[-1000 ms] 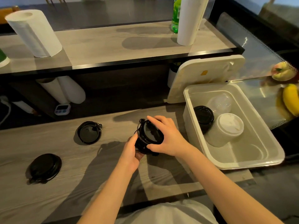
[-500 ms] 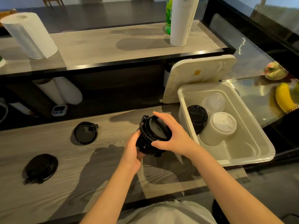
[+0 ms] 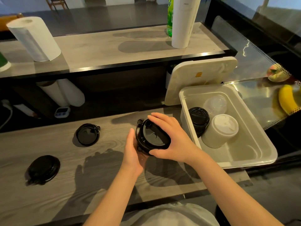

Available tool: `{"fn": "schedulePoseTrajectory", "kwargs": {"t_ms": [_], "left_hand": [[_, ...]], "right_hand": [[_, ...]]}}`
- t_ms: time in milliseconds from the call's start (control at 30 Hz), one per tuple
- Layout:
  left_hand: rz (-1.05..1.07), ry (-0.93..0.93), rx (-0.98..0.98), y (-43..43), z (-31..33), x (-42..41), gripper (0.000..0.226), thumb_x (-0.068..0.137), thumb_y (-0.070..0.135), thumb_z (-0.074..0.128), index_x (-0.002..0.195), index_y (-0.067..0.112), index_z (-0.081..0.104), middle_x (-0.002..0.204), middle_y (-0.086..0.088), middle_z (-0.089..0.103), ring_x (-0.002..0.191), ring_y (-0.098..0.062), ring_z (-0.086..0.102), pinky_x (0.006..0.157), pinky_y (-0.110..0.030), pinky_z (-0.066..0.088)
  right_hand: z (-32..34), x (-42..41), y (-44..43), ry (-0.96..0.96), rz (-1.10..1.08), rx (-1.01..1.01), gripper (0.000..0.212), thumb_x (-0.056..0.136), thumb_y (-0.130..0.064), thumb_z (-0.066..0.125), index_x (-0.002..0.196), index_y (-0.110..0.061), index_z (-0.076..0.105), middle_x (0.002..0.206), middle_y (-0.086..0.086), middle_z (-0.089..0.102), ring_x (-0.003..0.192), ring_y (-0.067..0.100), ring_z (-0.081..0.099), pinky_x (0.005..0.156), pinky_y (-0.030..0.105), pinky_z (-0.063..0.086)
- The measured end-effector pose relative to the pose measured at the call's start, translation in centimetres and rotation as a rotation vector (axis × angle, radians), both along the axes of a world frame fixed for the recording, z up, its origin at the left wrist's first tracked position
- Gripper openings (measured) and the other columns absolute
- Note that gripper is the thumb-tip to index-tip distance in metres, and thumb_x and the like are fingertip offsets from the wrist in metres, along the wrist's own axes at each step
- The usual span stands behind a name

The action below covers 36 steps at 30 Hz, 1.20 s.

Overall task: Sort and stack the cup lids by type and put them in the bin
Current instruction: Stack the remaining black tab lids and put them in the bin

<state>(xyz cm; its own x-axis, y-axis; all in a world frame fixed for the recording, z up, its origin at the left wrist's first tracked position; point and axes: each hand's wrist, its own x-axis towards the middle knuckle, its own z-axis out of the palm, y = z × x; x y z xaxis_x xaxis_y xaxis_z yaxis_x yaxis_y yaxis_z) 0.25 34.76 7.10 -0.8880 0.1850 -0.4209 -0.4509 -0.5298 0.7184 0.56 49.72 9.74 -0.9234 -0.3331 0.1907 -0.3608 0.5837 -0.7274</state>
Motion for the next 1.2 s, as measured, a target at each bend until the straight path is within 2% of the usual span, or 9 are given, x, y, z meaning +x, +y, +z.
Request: {"fn": "schedulePoseTrajectory", "kwargs": {"t_ms": [267, 433, 533, 600, 700, 833, 933, 1067, 1200], "left_hand": [[-0.138, 0.103, -0.070, 2.2, 1.1, -0.7, 0.042, 0.072, 0.030, 0.071, 0.108, 0.012, 0.061, 0.091, -0.005, 0.072, 0.077, -0.014, 0.071, 0.060, -0.025, 0.057], [-0.149, 0.120, -0.072, 5.3, 1.7, -1.4, 0.049, 0.058, 0.034, 0.068, 0.103, 0.015, 0.063, 0.090, -0.002, 0.072, 0.075, -0.010, 0.071, 0.064, -0.023, 0.058], [-0.196, 0.135, -0.093, 7.1, 2.6, -1.9, 0.050, 0.061, 0.030, 0.072, 0.108, 0.013, 0.062, 0.097, -0.004, 0.072, 0.085, -0.014, 0.070, 0.077, -0.031, 0.056], [-0.239, 0.140, -0.126, 8.3, 3.2, -2.1, 0.075, 0.055, 0.043, 0.069, 0.121, 0.009, 0.057, 0.114, -0.012, 0.067, 0.103, -0.024, 0.065, 0.092, -0.044, 0.049], [-0.353, 0.146, -0.146, 10.3, 4.0, -2.0, 0.081, 0.059, 0.043, 0.068, 0.129, 0.006, 0.049, 0.122, -0.016, 0.062, 0.111, -0.031, 0.061, 0.095, -0.049, 0.047], [-0.586, 0.253, -0.411, 12.7, 4.0, -2.5, 0.009, 0.093, 0.018, 0.050, 0.097, 0.017, 0.058, 0.087, 0.003, 0.066, 0.069, -0.002, 0.065, 0.058, -0.014, 0.052], [-0.818, 0.401, -0.751, 13.7, 4.8, -3.6, 0.014, 0.092, 0.027, 0.053, 0.100, 0.018, 0.061, 0.095, 0.007, 0.065, 0.083, -0.003, 0.060, 0.071, -0.010, 0.048], [-1.102, 0.461, -1.049, 14.5, 5.9, -5.2, 0.061, 0.069, 0.052, 0.063, 0.111, 0.008, 0.060, 0.101, -0.001, 0.061, 0.093, -0.016, 0.058, 0.088, -0.037, 0.047], [-1.333, 0.500, -1.225, 15.8, 6.6, -6.0, 0.038, 0.084, 0.046, 0.060, 0.106, 0.015, 0.056, 0.111, -0.004, 0.057, 0.105, -0.019, 0.056, 0.092, -0.033, 0.043]], "right_hand": [[2.0, 0.9, 3.1, -0.019, 0.001, 0.012, 0.100, 0.068, -0.044, 0.078, 0.147, -0.031, 0.018, 0.155, -0.012, 0.020, 0.142, 0.005, 0.018, 0.115, 0.028, 0.022], [3.1, 1.8, 5.9, -0.268, -0.221, -0.461, 0.081, 0.081, -0.046, 0.066, 0.147, -0.038, 0.019, 0.153, -0.016, 0.025, 0.139, -0.006, 0.019, 0.114, 0.030, 0.028], [3.0, 1.7, 8.1, -0.463, -0.337, -0.579, 0.067, 0.086, -0.033, 0.062, 0.143, -0.038, 0.027, 0.140, -0.020, 0.040, 0.125, 0.000, 0.043, 0.092, 0.020, 0.046], [2.7, 1.8, 9.6, -0.579, -0.307, -0.652, 0.052, 0.087, -0.026, 0.063, 0.133, -0.036, 0.041, 0.128, -0.008, 0.056, 0.104, 0.003, 0.060, 0.073, 0.018, 0.050], [2.6, 2.2, 12.0, -0.570, -0.356, -0.719, 0.058, 0.073, -0.021, 0.073, 0.126, -0.027, 0.051, 0.113, 0.000, 0.064, 0.087, 0.004, 0.066, 0.061, 0.017, 0.050], [2.3, 2.6, 15.8, -0.606, -0.426, -0.783, 0.069, 0.055, -0.023, 0.074, 0.122, -0.030, 0.055, 0.119, 0.004, 0.063, 0.097, 0.016, 0.066, 0.070, 0.025, 0.051], [1.4, 2.6, 18.1, -0.726, -0.429, -0.733, 0.070, 0.054, -0.023, 0.076, 0.121, -0.030, 0.057, 0.123, 0.007, 0.063, 0.107, 0.024, 0.063, 0.087, 0.038, 0.050], [0.7, 2.4, 20.0, -0.911, -0.338, -0.632, 0.057, 0.062, -0.019, 0.072, 0.118, -0.021, 0.058, 0.111, 0.010, 0.067, 0.100, 0.024, 0.063, 0.087, 0.042, 0.051], [0.2, 1.9, 21.3, -1.047, -0.286, -0.556, 0.055, 0.063, -0.016, 0.070, 0.116, -0.019, 0.055, 0.109, 0.008, 0.066, 0.098, 0.023, 0.063, 0.080, 0.038, 0.053]]}}
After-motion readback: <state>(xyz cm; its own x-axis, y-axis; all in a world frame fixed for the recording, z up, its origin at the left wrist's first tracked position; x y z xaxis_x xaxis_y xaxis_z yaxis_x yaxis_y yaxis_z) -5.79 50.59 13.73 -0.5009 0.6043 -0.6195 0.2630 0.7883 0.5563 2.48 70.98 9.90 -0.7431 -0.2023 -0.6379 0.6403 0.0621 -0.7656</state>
